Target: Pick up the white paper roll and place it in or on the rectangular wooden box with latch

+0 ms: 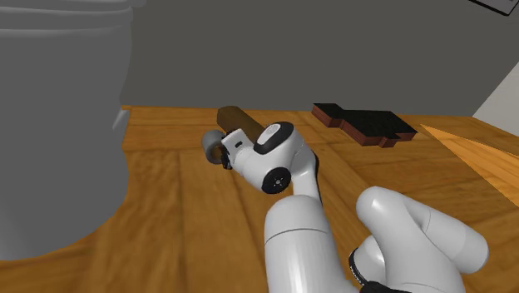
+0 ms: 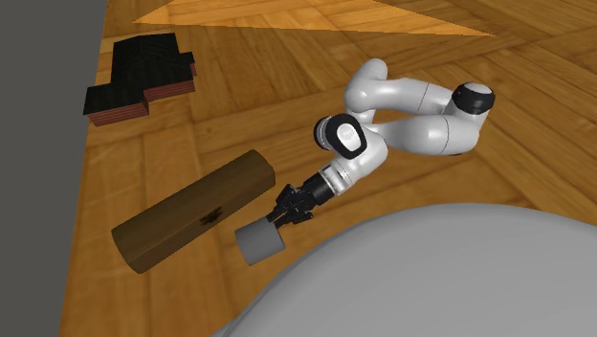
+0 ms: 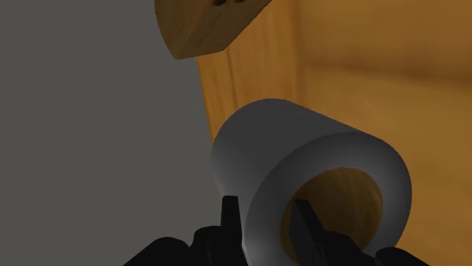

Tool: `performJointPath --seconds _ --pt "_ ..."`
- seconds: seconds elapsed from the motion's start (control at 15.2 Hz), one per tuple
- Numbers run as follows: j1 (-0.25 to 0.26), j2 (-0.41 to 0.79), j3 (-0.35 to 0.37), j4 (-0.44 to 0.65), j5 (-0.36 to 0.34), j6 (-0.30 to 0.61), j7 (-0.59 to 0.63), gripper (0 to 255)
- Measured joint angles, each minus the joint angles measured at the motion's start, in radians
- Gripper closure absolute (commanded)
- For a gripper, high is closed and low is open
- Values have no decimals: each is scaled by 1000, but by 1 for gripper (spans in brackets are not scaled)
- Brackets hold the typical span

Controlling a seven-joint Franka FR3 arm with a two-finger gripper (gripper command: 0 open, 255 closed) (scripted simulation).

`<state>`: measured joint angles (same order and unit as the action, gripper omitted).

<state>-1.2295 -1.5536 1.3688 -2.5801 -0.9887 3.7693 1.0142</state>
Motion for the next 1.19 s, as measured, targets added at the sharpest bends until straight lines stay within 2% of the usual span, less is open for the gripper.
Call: performJointPath --seconds 0.73,1.19 --pt "5 140 -140 62 -204 -44 16 255" --pt "16 227 -223 126 -373 -73 80 255"
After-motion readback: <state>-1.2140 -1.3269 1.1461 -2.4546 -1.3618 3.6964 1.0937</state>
